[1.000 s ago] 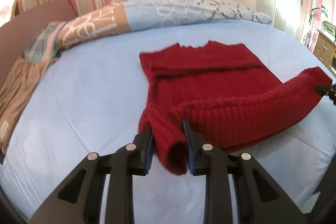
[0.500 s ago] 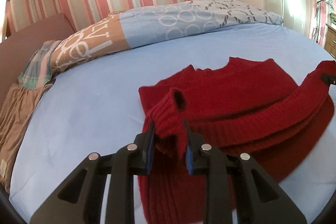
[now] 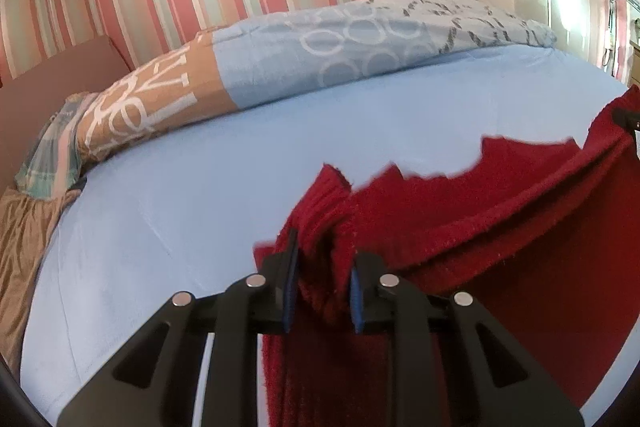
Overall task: Fold small clothes
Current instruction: 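Lift the held hem with both tools and fold it toward the collar, then open both tools to release the hem onto the collar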
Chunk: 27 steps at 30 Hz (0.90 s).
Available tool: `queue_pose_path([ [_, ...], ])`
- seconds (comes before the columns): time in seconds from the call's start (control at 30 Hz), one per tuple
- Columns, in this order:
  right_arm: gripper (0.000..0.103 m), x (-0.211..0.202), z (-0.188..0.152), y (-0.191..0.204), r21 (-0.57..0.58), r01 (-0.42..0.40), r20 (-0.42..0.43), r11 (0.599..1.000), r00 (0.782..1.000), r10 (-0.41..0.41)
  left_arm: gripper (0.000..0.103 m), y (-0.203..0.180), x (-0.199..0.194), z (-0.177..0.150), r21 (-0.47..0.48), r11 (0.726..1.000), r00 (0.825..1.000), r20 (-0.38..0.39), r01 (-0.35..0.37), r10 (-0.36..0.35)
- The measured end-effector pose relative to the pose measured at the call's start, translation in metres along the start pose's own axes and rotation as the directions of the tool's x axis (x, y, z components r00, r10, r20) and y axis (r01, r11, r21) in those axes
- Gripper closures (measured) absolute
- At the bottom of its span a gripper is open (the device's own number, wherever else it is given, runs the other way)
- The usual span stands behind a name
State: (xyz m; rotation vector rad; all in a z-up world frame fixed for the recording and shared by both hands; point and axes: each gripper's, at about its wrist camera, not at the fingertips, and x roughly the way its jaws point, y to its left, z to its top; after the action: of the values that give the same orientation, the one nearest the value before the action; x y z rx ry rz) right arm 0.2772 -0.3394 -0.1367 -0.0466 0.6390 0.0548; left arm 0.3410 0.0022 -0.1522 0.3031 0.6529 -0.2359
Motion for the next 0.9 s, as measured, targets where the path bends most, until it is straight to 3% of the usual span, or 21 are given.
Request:
queue_pose_path([
  [0.13, 0.097, 0.038, 0.01, -0.009, 0.024, -0.001, -0.07, 1.0, 0.998, 0.003, 0.081, 0.003, 0.028, 0.016, 0.028, 1.0, 0.999, -0.036, 0.001, 0.0],
  [0.23, 0.097, 0.063, 0.0, -0.009, 0.03, 0.004, -0.145, 1.0, 0.989, 0.001, 0.081, 0.0, 0.06, 0.01, 0.044, 0.999, 0.993, -0.121, 0.008, -0.002],
  [0.33, 0.097, 0.071, -0.009, -0.007, 0.025, 0.008, -0.171, 1.0, 0.985, -0.004, 0.08, -0.006, 0.063, 0.002, 0.076, 0.997, 0.992, -0.123, -0.01, 0.019],
  [0.43, 0.096, 0.072, -0.01, -0.009, 0.032, -0.005, -0.177, 0.999, 0.984, 0.01, 0.07, -0.002, 0.062, 0.001, 0.053, 0.999, 0.993, -0.117, -0.001, 0.007],
  [0.47, 0.095, 0.072, -0.008, -0.01, 0.04, -0.021, -0.182, 0.999, 0.983, 0.028, 0.056, 0.003, 0.062, 0.002, 0.03, 0.999, 0.993, -0.12, 0.019, -0.015],
  [0.5, 0.09, 0.073, -0.006, -0.012, 0.049, -0.035, -0.184, 0.998, 0.982, 0.043, 0.039, 0.007, 0.06, 0.003, 0.015, 0.999, 0.993, -0.115, 0.034, -0.032],
  [0.57, 0.082, 0.069, -0.001, -0.017, 0.072, -0.077, -0.177, 0.994, 0.98, 0.089, 0.026, 0.016, 0.048, 0.003, -0.015, 0.999, 0.996, -0.076, 0.051, -0.052],
  [0.63, 0.074, 0.062, 0.003, -0.018, 0.077, -0.098, -0.161, 0.992, 0.981, 0.11, 0.026, 0.027, 0.036, 0.003, -0.035, 0.998, 0.996, -0.065, 0.061, -0.063],
  [0.7, 0.053, 0.054, 0.005, -0.018, 0.067, -0.086, -0.136, 0.994, 0.986, 0.095, 0.026, 0.035, 0.027, 0.001, -0.049, 0.998, 0.997, -0.061, 0.048, -0.051],
  [0.9, 0.051, 0.038, 0.011, -0.022, 0.079, -0.061, -0.09, 0.995, 0.994, 0.068, 0.026, 0.044, 0.016, -0.002, -0.055, 0.998, 0.996, -0.073, 0.043, -0.047],
])
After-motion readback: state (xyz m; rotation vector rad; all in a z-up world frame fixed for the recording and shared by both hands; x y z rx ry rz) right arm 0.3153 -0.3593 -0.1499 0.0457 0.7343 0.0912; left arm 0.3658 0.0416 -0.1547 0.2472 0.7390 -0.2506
